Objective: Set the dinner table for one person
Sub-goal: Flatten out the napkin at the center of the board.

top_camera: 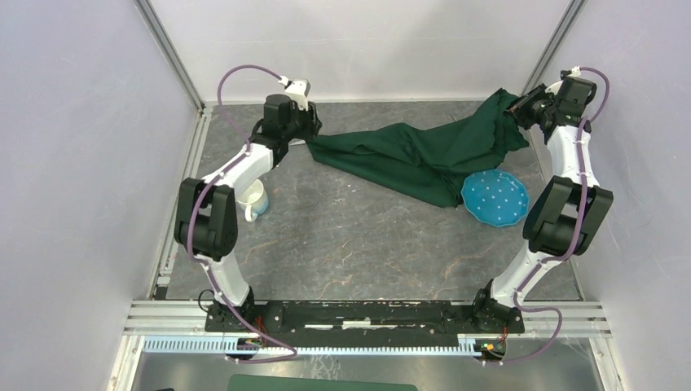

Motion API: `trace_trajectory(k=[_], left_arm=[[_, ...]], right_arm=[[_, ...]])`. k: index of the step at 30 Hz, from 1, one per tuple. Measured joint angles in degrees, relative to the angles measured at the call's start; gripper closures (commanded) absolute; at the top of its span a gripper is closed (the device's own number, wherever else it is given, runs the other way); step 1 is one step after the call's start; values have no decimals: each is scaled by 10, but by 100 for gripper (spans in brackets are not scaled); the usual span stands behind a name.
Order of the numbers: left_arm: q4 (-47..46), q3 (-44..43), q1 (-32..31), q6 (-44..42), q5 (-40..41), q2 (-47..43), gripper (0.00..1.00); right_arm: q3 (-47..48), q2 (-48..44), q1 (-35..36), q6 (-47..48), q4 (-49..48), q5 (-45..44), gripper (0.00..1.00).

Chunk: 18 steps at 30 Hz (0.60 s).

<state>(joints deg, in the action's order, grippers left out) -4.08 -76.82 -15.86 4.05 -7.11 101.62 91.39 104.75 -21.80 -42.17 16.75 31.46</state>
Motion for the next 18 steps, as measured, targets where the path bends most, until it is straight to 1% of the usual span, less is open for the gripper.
trace_trajectory(k=[5,7,11,14,16,17,18], left_arm=[[-7,-5,0,45,-42,71,51],[-2,-19,0,66,-53,99,51],[24,-76,7,113,-73,146,48],[25,-95,21,147,-88,152,40],[24,-102,33,167,-96,153,29],[25,-104,40,178,-99,153,26],[25,-106,49,187,-101,152,25]], right_arm=[[0,6,0,-6,-6,2,100],[0,7,0,-7,-9,2,100],[0,7,0,-7,-13,2,100],[0,7,0,-9,-18,1,100],[0,7,0,-10,-20,1,100],[0,7,0,-11,-22,1,100],[0,7,0,-11,-22,1,100]])
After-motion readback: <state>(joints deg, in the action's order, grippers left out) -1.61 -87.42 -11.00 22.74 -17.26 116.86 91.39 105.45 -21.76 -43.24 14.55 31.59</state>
